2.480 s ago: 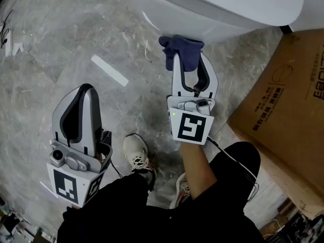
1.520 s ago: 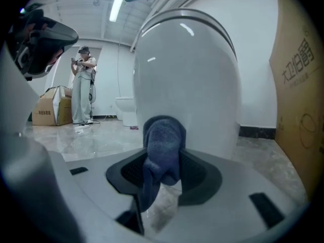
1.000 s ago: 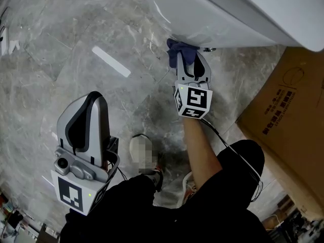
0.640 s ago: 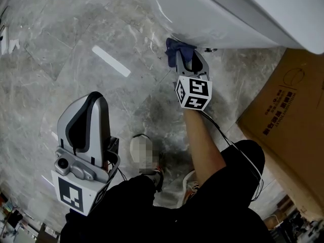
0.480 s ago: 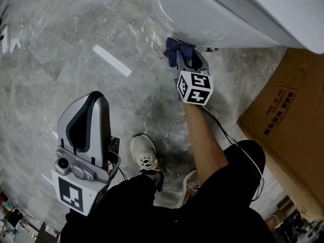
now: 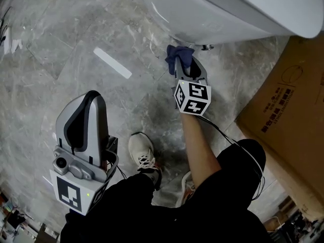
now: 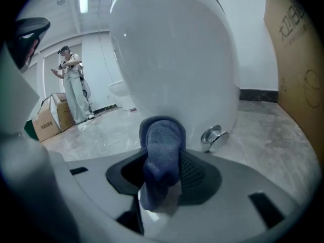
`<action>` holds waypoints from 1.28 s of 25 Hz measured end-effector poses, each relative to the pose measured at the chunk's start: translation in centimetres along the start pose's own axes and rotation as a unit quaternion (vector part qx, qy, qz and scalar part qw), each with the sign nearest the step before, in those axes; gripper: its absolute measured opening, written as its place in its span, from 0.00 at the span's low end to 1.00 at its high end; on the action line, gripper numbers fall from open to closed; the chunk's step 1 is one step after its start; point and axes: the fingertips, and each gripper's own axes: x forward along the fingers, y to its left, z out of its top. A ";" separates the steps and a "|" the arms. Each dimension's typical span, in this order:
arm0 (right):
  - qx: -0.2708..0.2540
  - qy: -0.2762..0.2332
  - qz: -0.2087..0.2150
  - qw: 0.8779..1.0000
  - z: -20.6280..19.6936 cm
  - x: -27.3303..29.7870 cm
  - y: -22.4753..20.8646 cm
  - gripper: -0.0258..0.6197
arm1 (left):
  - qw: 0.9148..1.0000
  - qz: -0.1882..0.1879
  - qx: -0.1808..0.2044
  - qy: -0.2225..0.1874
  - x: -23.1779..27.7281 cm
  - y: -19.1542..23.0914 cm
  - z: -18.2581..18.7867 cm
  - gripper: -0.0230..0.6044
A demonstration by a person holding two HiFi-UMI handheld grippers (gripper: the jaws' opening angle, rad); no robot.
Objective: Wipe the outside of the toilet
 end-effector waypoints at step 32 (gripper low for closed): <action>-0.096 -0.370 0.043 0.923 30.8 -22.8 0.7 0.28 | 0.999 -0.013 0.036 -0.028 0.4 -5.6 3.1 0.05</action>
